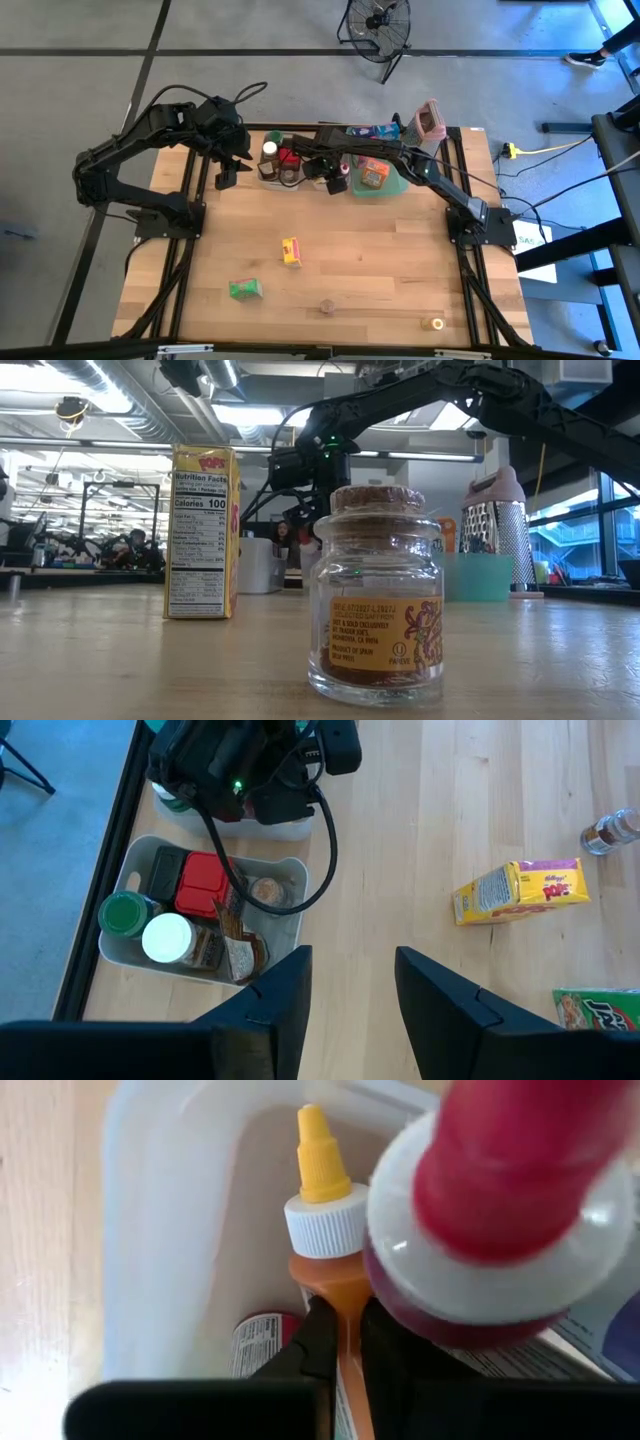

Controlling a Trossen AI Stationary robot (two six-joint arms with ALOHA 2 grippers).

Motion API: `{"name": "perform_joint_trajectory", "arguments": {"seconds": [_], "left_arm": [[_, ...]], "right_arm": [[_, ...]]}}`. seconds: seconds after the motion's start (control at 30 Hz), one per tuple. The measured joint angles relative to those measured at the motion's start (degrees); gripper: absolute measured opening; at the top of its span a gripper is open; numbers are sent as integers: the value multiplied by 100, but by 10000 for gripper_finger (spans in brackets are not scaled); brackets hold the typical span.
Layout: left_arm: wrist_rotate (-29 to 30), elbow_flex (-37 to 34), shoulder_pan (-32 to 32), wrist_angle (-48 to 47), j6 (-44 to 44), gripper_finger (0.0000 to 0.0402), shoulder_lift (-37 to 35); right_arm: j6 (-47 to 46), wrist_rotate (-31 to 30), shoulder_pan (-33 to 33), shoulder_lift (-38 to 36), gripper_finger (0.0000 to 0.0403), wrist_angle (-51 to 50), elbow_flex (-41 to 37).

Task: Pick & Place Kitchen Items
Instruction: Adjust the yellow food coloring bottle in the transparent bin

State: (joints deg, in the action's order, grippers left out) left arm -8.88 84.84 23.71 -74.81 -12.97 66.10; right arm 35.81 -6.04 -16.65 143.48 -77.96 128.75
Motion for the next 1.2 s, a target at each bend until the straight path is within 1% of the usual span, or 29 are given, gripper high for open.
{"name": "perform_joint_trajectory", "arguments": {"seconds": [0.23, 0.6, 1.2], "left_arm": [[2, 0, 0, 0, -2, 141, 0], [2, 0, 2, 0, -2, 141, 0], [2, 0, 2, 0, -2, 141, 0]], "right_arm": [[-24, 114, -4, 33, 22, -130, 301], [-98, 43, -2, 29, 15, -228, 606], [-238, 4, -2, -24, 10, -242, 616]]}}
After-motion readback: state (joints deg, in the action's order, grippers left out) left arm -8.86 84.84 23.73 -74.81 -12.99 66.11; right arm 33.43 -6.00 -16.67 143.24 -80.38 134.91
